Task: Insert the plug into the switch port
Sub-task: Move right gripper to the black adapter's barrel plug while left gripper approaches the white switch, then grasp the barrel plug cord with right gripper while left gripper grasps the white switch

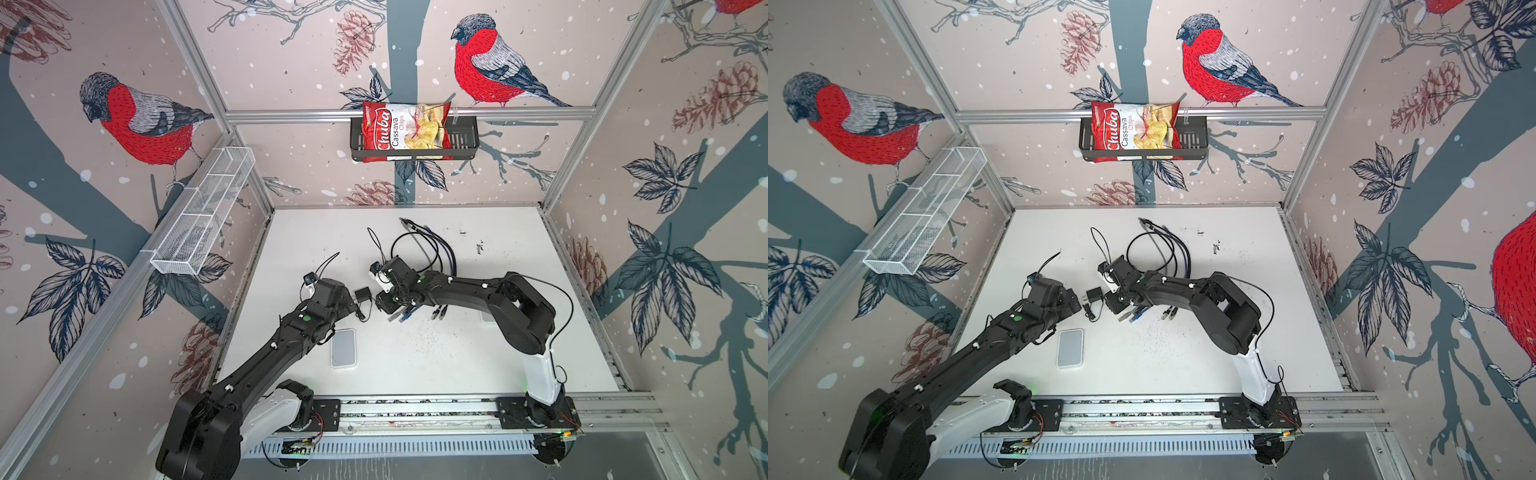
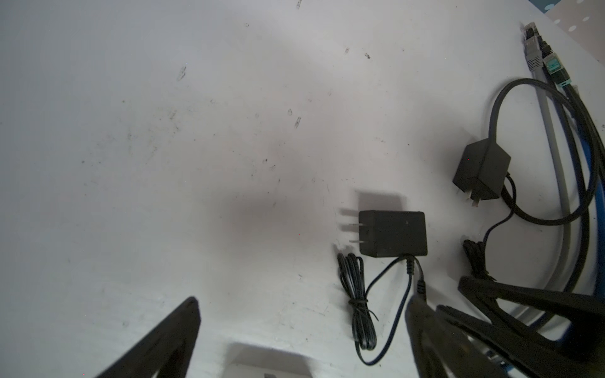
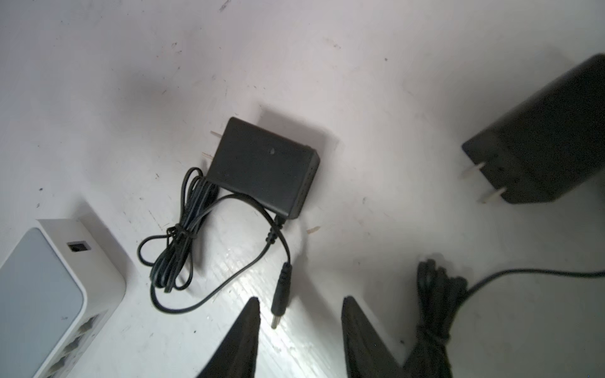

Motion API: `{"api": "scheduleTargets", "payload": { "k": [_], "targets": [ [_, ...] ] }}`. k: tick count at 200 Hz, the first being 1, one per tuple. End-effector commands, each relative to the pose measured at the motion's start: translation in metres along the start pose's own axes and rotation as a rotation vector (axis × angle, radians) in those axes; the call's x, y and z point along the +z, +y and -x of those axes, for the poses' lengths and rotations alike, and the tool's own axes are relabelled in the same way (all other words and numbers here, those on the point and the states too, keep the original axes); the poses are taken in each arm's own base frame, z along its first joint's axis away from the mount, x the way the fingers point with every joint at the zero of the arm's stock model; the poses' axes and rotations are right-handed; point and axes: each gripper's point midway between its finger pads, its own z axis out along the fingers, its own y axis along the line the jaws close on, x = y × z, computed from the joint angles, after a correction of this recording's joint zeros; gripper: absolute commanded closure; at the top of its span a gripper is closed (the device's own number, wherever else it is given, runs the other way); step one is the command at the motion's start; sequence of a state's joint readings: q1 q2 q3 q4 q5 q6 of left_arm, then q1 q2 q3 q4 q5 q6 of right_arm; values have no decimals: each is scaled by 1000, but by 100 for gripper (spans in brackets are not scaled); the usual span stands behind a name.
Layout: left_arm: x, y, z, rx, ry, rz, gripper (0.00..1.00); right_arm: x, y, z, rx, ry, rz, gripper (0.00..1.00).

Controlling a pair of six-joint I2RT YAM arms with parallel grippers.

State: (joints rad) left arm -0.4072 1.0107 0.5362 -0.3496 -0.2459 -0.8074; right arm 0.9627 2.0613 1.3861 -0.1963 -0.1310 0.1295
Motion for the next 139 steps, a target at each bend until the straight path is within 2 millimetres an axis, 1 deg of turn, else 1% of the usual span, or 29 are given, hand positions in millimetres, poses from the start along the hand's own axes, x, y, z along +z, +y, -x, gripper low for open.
{"api": "scheduleTargets", "payload": {
  "k": [1,30,77,96,139],
  "targets": [
    [-4,4,-5,-1,10,-3,3,4,5,2,-22,1,17,57],
    [-10,8,0,4,-16,10,3,10,6,4,-24,7,19,60],
    [-14,13,2,22,-47,14,3,18,6,-1,-28,33,6,66],
    [-13,17,0,16,-41,28,3,20,5,-3,-34,49,-15,67],
    [-6,11,-7,48,11,17,3,22,5,-5,-61,85,-87,69]
  ]
}}
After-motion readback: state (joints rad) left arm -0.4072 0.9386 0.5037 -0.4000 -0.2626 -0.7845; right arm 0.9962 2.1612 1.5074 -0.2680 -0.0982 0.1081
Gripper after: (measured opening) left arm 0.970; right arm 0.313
